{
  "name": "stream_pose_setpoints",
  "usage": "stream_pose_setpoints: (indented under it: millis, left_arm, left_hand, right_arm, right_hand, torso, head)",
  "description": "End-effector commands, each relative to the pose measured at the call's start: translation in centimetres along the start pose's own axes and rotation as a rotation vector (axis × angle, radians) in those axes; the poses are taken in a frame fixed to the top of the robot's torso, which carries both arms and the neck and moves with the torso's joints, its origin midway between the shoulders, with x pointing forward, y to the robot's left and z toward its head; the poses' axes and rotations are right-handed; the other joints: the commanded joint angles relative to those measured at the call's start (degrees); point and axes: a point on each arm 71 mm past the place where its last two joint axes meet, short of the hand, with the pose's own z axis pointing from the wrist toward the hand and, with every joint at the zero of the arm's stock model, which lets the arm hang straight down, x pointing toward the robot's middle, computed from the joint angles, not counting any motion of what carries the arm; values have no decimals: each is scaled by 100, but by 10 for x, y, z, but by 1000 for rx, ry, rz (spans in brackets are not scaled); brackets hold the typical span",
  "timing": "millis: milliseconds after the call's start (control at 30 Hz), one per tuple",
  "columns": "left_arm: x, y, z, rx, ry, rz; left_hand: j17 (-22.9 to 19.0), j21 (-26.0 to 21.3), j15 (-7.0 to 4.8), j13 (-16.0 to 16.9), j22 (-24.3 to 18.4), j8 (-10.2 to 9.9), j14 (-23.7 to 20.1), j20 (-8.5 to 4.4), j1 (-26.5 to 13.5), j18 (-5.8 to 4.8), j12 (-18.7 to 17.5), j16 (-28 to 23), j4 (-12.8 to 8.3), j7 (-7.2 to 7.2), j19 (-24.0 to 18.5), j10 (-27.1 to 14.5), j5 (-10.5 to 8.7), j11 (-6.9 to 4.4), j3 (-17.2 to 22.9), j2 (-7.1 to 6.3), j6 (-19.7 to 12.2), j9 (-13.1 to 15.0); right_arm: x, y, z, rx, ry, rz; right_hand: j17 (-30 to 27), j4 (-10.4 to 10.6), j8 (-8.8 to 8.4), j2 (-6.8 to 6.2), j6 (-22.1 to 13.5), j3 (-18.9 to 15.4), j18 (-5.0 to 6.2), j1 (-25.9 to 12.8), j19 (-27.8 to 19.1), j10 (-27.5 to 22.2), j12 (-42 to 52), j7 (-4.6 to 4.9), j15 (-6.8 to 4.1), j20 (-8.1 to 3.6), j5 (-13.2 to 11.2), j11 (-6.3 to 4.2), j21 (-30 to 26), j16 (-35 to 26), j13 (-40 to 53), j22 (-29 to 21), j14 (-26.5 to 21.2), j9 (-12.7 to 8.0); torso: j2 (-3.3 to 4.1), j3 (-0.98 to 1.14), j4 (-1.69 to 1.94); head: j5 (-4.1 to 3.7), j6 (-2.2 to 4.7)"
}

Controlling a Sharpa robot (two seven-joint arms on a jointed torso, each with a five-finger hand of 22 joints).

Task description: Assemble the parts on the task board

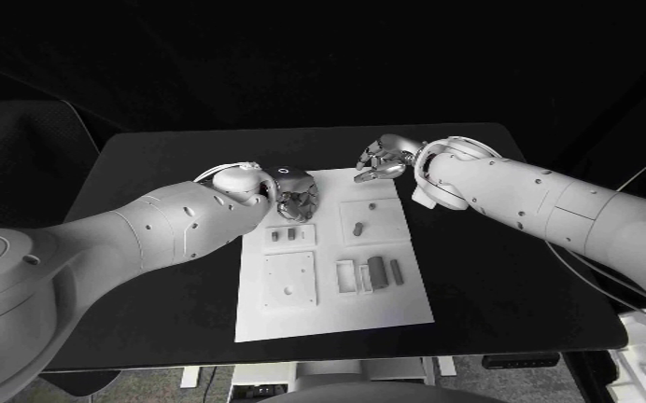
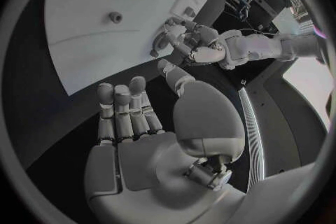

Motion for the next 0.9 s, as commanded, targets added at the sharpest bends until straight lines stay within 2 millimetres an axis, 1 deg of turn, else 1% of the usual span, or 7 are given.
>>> stream_pose_setpoints:
  millis: [33, 233, 400, 667, 900]
  left_arm:
    - [0, -2, 1, 0, 6, 6]
    - [1, -1, 2, -8, 8, 6]
    - [2, -1, 2, -7, 9, 5]
    - [2, -3, 3, -3, 15, 4]
    - [3, -4, 3, 0, 30, 1]
  left_hand:
    - [198, 756, 4, -8, 9, 21, -34, 3, -12, 373, 25, 29, -24, 8, 57, 2, -5, -12, 23, -48, 26, 1]
    - [194, 758, 4, -9, 13, 21, -33, 4, -17, 374, 29, 36, -11, 15, 61, 5, -1, -13, 42, -24, 25, 1]
    - [192, 758, 4, -10, 15, 20, -33, 5, -21, 374, 30, 38, -4, 17, 62, 7, 0, -13, 48, -14, 25, 1]
    - [187, 760, 4, -11, 21, 19, -31, 8, -44, 373, 34, 46, 17, 25, 65, 10, -3, -13, 58, 0, 23, 0]
    - [185, 761, 4, -12, 24, 19, -31, 9, -56, 373, 35, 50, 25, 29, 67, 11, -5, -12, 59, 0, 24, 0]
  right_arm:
    - [1, 2, 0, -8, 5, -1]
    - [1, 3, 1, -13, 4, 0]
    - [1, 3, 1, -14, 4, -1]
    - [1, 4, 1, -14, 4, 0]
    - [1, 3, 1, -12, 4, -1]
  right_hand:
    - [-7, 21, 38, 33, -24, 11, -31, -45, -9, -20, 27, 24, -8, 12, 36, 1, 80, 24, -6, -9, -10, -4]
    - [-7, 22, 38, 33, -24, 12, -31, -46, -8, -19, 27, 24, -8, 11, 36, 1, 81, 24, -7, -9, -9, -4]
    - [-7, 22, 39, 33, -23, 12, -31, -47, -7, -19, 28, 24, -8, 11, 36, 1, 81, 25, -7, -9, -8, -4]
    - [-7, 22, 39, 33, -23, 12, -31, -48, -6, -18, 29, 24, -8, 11, 36, 0, 82, 26, -7, -9, -8, -4]
    - [-7, 22, 39, 33, -23, 13, -31, -49, -6, -18, 29, 24, -8, 11, 36, 0, 82, 26, -7, -9, -7, -4]
  torso:
    - [-4, -1, 1]
    - [1, -2, -3]
    - [2, -4, 2]
    - [-2, 1, 3]
    - [-6, 2, 2]
  head:
    - [-7, -5]
    - [-5, -11]
    - [0, -19]
    - [-2, -29]
    - [-7, -39]
